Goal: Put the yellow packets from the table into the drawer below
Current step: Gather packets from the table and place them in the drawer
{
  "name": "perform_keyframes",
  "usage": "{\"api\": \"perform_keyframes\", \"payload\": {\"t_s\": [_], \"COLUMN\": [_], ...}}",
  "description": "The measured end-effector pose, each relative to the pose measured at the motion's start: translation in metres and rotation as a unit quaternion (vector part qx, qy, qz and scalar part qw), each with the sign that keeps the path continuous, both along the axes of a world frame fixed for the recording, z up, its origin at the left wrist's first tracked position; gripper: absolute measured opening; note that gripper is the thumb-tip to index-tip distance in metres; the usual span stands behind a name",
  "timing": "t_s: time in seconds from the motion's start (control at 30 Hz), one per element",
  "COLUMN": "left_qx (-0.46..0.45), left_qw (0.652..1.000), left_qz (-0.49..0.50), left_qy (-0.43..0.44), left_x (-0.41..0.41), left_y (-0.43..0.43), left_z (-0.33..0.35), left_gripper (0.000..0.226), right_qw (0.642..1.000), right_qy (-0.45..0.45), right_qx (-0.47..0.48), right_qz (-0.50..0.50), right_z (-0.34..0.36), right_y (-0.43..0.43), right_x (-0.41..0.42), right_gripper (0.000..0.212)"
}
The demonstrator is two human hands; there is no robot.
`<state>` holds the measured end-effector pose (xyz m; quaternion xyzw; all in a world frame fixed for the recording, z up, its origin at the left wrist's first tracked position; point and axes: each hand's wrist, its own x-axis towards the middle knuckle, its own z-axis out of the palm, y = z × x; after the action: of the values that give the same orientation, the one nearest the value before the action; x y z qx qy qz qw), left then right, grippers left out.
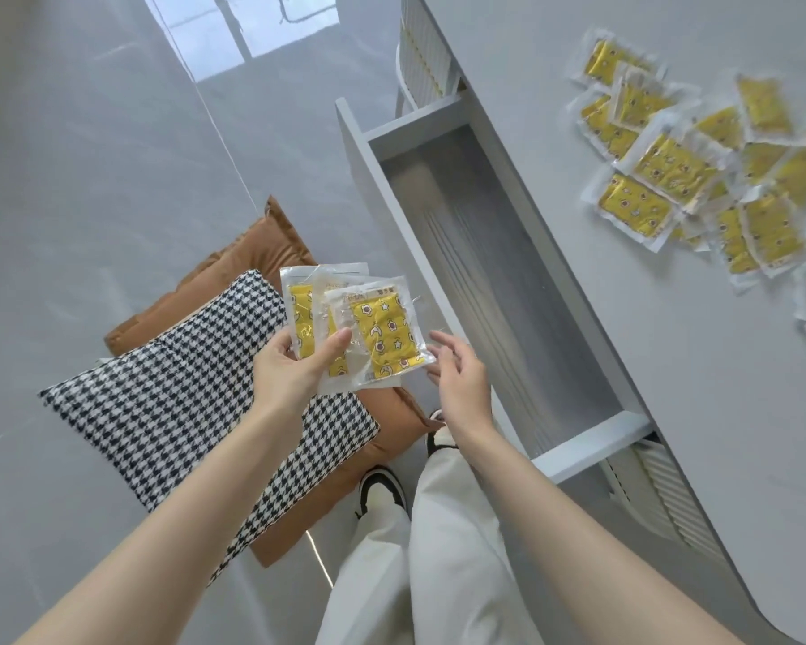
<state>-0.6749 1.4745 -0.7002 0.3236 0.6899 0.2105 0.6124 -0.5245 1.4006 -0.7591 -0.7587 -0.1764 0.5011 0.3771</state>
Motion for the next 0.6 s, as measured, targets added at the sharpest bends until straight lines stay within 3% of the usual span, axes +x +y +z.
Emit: {"api": "perform_keyframes", "payload": {"t_s": [0.07, 0.17, 0.3, 0.6], "left_qx": [0.004, 0.004, -0.008, -0.042], "left_qw": [1.000, 0.998, 0.993, 0.951], "left_qz": [-0.023, -0.060, -0.122, -0.306], "left_qy": [-0.005, -0.013, -0.007, 0.031], "left_x": [0.014, 0.039, 0.073, 0.160], "left_y": [0.002, 0.005, 0.006, -0.002], "left_z": [0.006, 0.009, 0.006, -0.035], "left_gripper": [0.034, 0.022, 0.031, 0.014], "right_qw": [0.997, 0.991, 0.980, 0.911], "right_qy": [0.043, 0.112, 0.155, 0.250], "right_qx": [0.012, 0.016, -0.001, -0.062], "right_qz": [-0.060, -0.073, -0.129, -0.321], "right_z": [0.012, 0.023, 0.023, -0.012], "right_y": [0.000, 0.001, -0.007, -0.054], "right_x": [0.012, 0.029, 0.050, 0.106], "right_gripper": [0.033, 0.038, 0.042, 0.060]}}
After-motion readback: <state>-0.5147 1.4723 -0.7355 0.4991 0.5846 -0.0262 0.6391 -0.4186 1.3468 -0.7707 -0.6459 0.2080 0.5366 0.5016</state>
